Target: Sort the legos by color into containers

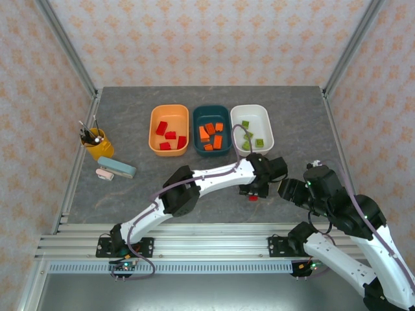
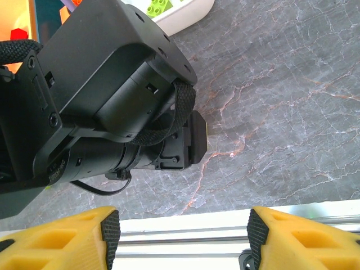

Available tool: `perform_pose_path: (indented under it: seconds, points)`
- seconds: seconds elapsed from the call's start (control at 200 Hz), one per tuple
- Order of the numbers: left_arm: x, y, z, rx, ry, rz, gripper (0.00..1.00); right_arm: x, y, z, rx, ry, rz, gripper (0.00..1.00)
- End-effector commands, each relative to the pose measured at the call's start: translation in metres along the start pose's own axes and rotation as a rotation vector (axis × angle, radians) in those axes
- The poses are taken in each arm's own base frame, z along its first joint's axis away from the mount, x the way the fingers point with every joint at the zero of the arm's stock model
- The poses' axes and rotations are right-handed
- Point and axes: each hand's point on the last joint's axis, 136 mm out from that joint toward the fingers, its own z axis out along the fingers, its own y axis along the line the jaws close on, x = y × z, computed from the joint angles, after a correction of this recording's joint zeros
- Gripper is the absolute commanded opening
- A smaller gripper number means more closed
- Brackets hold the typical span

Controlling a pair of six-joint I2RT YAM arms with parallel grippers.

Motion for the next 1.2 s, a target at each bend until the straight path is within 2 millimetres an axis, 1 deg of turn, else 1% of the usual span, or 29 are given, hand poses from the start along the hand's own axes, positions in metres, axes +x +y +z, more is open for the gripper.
perform_pose_path:
  seconds: [0.0,0.15,0.21,0.3,0.405,0.495,0.605,0.671,0.746,0.836,0.896,0.936,1.001,1.061,1.131,1.191]
  points:
    - [0.0,0.011,0.021,-0.047,0.02,-0.006,0.46,-0.005,0.004,-0.003,-0.022,-0.029,-0.016,0.63]
    - [0.0,0.016,0.025,-0.06,0.023,-0.003,0.46,-0.006,0.001,-0.002,-0.008,-0.034,-0.018,0.63]
    - [-0.002,0.016,0.024,-0.058,0.011,-0.001,0.43,-0.007,-0.005,-0.004,0.02,-0.046,-0.013,0.63]
    - [-0.003,0.019,0.026,-0.063,0.011,-0.005,0.37,-0.014,-0.012,-0.011,0.047,-0.094,-0.01,0.63]
    - [-0.003,0.024,0.03,-0.08,0.019,-0.006,0.37,-0.024,-0.017,-0.024,0.068,-0.147,-0.014,0.64]
    - [-0.002,0.027,0.032,-0.092,0.018,0.0,0.36,-0.026,-0.017,-0.027,0.071,-0.153,-0.019,0.65]
    - [-0.003,0.031,0.032,-0.107,0.009,0.004,0.26,-0.023,-0.016,-0.024,0.064,-0.14,-0.012,0.65]
    - [-0.005,0.032,0.027,-0.109,-0.006,0.004,0.21,-0.023,-0.013,-0.023,0.054,-0.137,-0.009,0.64]
    - [-0.01,0.034,0.016,-0.105,-0.036,0.005,0.2,-0.022,-0.011,-0.022,0.04,-0.131,-0.014,0.64]
    - [-0.02,0.038,-0.007,-0.096,-0.082,-0.003,0.2,-0.02,-0.002,-0.019,-0.001,-0.113,-0.04,0.64]
    - [-0.029,0.045,-0.026,-0.088,-0.11,-0.02,0.2,-0.018,0.012,-0.017,-0.064,-0.094,-0.063,0.65]
    - [-0.035,0.051,-0.039,-0.08,-0.132,-0.035,0.2,-0.016,0.024,-0.016,-0.124,-0.076,-0.077,0.65]
    - [-0.045,0.066,-0.06,-0.07,-0.163,-0.067,0.2,-0.014,0.045,-0.013,-0.218,-0.049,-0.097,0.66]
    - [-0.056,0.085,-0.076,-0.062,-0.186,-0.103,0.2,-0.011,0.063,-0.006,-0.284,-0.01,-0.11,0.66]
    - [-0.069,0.109,-0.092,-0.05,-0.208,-0.142,0.2,-0.008,0.081,0.007,-0.336,0.048,-0.12,0.66]
    - [-0.082,0.133,-0.103,-0.046,-0.224,-0.178,0.2,-0.006,0.099,0.017,-0.383,0.093,-0.124,0.66]
